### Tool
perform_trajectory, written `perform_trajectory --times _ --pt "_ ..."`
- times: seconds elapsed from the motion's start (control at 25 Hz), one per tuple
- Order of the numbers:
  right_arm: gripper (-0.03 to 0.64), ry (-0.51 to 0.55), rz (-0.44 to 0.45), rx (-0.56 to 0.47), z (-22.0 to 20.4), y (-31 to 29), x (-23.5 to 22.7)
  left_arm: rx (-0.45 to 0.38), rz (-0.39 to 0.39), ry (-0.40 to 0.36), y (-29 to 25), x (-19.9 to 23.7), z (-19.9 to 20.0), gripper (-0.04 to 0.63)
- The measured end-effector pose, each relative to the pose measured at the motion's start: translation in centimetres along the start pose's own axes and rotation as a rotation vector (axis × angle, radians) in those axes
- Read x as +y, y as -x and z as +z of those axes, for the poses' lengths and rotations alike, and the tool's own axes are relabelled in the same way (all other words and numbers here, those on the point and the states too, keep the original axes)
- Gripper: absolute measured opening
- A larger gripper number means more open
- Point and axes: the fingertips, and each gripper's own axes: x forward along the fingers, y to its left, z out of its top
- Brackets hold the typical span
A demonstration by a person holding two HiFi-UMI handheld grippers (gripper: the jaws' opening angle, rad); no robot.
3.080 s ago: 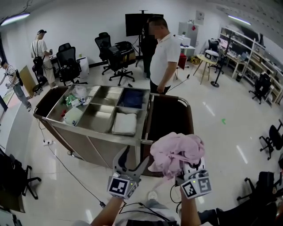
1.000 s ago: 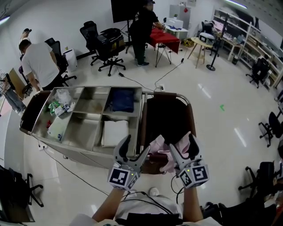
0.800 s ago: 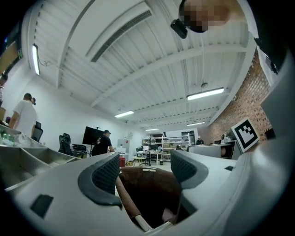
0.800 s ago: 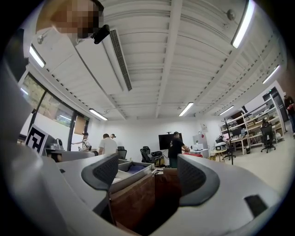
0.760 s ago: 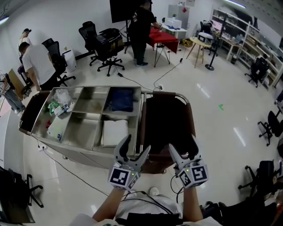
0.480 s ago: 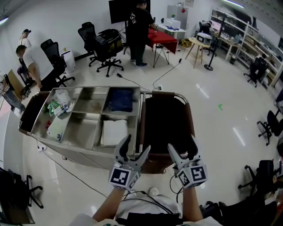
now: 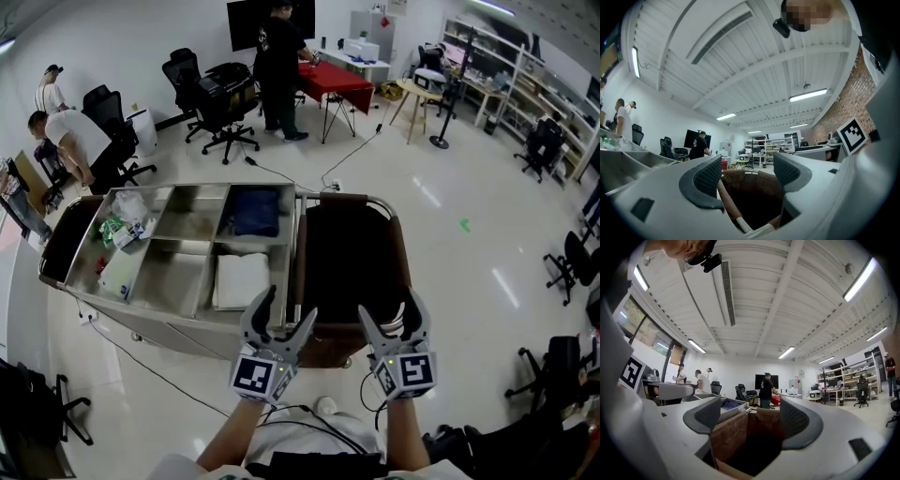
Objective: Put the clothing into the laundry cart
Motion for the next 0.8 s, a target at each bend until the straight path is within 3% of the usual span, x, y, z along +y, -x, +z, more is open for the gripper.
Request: perform_trajectory --times 0.8 --pt "0.420 -0.005 -0.032 -0.007 0.2 1.1 1.5 0.009 -0.036 0.017 1.2 0.5 -0.4 0.330"
